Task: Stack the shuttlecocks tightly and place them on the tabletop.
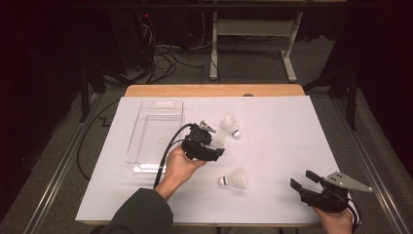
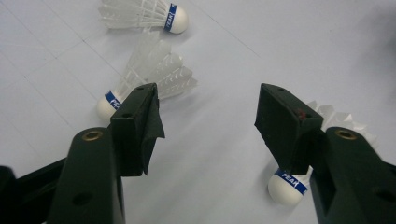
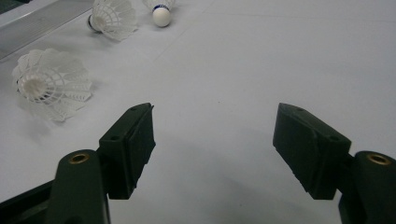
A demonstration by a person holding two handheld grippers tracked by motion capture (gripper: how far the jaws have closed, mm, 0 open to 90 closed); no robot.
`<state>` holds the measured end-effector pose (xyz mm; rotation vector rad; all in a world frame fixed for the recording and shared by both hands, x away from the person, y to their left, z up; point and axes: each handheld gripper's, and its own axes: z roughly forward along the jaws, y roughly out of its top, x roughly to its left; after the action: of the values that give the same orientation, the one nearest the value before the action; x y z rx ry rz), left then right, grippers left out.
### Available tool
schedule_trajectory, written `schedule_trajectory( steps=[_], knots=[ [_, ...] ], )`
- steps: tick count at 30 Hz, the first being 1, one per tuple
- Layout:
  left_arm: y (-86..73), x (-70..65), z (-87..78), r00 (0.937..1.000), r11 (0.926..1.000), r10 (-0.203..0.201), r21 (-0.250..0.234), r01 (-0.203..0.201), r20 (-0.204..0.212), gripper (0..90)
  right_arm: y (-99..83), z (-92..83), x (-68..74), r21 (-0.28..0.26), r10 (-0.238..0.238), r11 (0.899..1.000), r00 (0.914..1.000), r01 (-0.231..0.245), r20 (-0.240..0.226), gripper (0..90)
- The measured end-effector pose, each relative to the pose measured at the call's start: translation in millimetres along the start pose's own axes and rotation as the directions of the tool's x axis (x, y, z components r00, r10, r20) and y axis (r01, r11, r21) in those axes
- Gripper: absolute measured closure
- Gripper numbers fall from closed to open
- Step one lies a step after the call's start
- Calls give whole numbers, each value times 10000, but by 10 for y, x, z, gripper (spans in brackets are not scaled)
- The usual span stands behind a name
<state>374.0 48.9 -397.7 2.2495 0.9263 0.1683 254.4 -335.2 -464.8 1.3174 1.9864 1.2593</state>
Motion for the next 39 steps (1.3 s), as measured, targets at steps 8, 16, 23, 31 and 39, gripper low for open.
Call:
schedule_trajectory(
  steps=[8,16,23,31,39],
  knots=[
    [-61,-18,-9,10000,10000,-10,42,10,32,402,-1,-2,-2,-2,52,10000,10000,-52,-6,296],
    [-120,-14,-52,9999,10000,-70,37,70,122,403,-2,-3,-2,-5,42,10000,10000,-42,6,296],
    [-177,-16,-77,10000,10000,-23,-29,23,34,400,-3,-4,-6,-6,46,10000,10000,-46,5,297],
    [-242,-4,-83,9999,9999,-113,-15,113,24,397,-3,-5,-5,1,54,10000,10000,-54,27,297],
    [-310,9,-96,9998,9998,-203,69,204,-84,391,-4,-11,-1,-9,38,10000,10000,-38,16,297]
  ],
)
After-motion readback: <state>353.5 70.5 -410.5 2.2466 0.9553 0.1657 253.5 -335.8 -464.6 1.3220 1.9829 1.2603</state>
